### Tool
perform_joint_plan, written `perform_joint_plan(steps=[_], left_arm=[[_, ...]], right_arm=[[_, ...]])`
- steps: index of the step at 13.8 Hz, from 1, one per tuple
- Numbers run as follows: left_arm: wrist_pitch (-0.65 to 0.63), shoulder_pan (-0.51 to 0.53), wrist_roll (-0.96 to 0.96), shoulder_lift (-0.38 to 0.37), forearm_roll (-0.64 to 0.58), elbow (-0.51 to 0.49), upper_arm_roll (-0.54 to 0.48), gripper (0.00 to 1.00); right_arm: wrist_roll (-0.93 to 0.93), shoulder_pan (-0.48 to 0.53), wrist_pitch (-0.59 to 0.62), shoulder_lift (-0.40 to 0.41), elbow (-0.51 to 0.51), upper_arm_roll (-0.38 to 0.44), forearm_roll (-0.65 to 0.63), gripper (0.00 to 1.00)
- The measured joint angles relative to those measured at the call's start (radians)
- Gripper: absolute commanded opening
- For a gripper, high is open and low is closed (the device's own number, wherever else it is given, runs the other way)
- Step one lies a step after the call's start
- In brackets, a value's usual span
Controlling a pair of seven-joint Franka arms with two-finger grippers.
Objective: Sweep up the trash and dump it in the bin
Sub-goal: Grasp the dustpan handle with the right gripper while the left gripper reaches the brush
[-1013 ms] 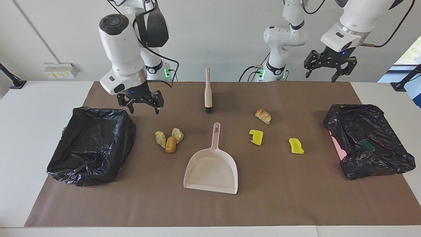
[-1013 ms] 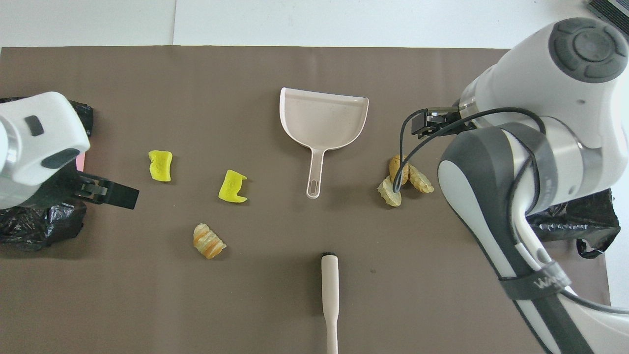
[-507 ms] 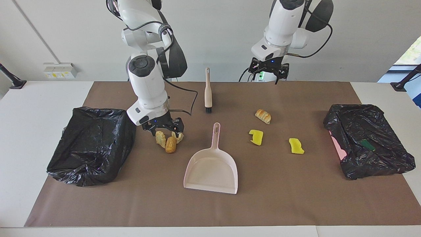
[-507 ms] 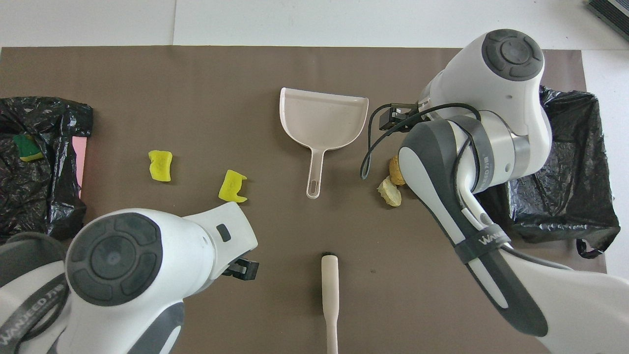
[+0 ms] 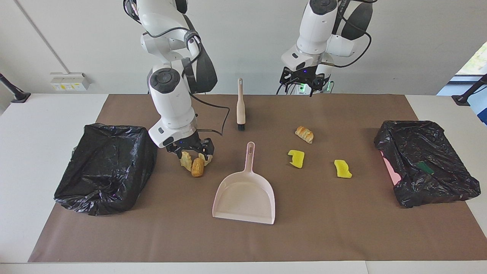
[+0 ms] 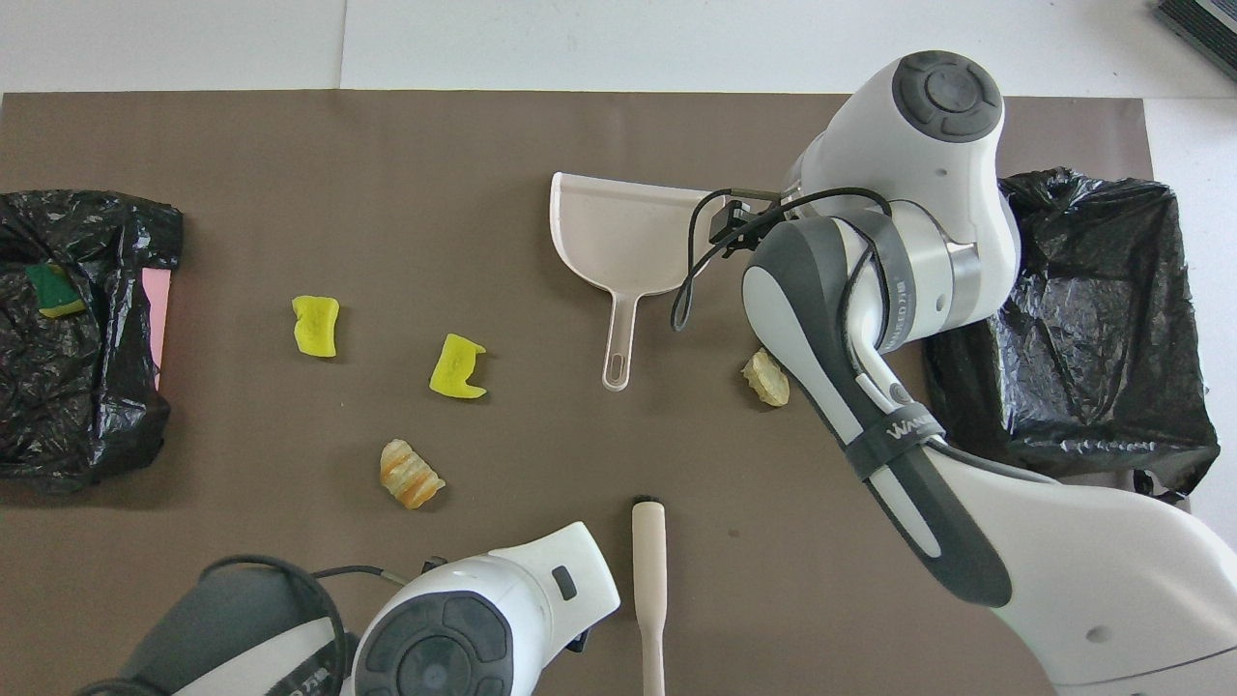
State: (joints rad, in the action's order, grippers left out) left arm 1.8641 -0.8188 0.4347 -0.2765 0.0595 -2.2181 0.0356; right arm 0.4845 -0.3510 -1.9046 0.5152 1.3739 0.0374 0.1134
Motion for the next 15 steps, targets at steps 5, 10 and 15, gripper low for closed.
perform_joint_plan(steps=[5, 10, 15], left_arm=[[0.070, -0.125, 0.097, 0.009, 0.041, -0.062, 0.000, 1.00], [0.211, -0.280, 0.281, 0.073, 0.058, -0.105, 0.000, 1.00], [0.308, -0.336, 0.354, 0.159, 0.070, -0.109, -0.002, 1.00]], right_arm=[[0.066, -0.092, 0.000, 0.049, -0.030, -0.016, 0.005, 1.00], [0.066, -0.135, 0.000, 0.076, -0.030, -0.017, 0.037, 1.00], [0.073, -0.190, -0.030, 0.104, -0.030, -0.017, 0.037, 1.00]])
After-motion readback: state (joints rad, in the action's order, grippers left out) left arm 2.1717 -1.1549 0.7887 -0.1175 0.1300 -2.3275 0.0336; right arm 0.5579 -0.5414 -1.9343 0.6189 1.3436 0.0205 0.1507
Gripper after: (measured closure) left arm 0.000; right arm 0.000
